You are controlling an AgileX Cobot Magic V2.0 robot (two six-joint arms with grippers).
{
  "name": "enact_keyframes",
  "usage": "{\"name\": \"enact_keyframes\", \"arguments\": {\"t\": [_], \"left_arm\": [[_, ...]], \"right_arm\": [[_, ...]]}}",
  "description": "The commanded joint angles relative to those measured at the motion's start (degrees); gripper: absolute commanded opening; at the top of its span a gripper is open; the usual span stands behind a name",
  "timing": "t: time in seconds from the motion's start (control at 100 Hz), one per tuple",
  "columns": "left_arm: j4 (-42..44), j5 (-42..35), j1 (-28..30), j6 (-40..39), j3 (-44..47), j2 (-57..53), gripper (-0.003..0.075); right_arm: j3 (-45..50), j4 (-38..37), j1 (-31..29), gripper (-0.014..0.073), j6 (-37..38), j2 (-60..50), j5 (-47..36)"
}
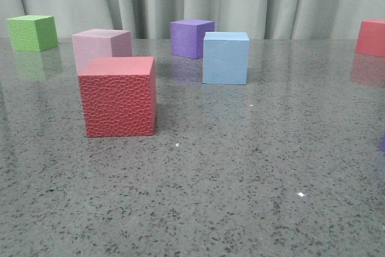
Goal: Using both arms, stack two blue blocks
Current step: 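Lower the left gripper, close it on the light blue cube, and lift, then carry the held cube over the placed light blue cube and lower it on top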
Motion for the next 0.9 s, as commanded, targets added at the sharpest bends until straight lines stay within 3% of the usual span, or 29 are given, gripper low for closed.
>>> {"name": "enact_keyframes", "arguments": {"t": [0.0,0.49,0.89], "left_arm": [[-0.4,-4.78,-0.34,-0.04,-1.91,-2.66,0.0225],[-0.4,-7.21,-7.06,-1.69,-3.89,3.77,0.0225],[-0.4,2.69,-9.38,-2.47,-19.37,14.9,0.0225]], "right_arm": [[-1.49,-1.26,-0.38,0.0623,-0.51,-0.24,-3.66],[-1.49,-1.12,-0.38,0.0623,-0.51,-0.24,-3.71],[-1.49,-0.72,-0.38,0.0623,-0.51,-0.24,-3.71]]}}
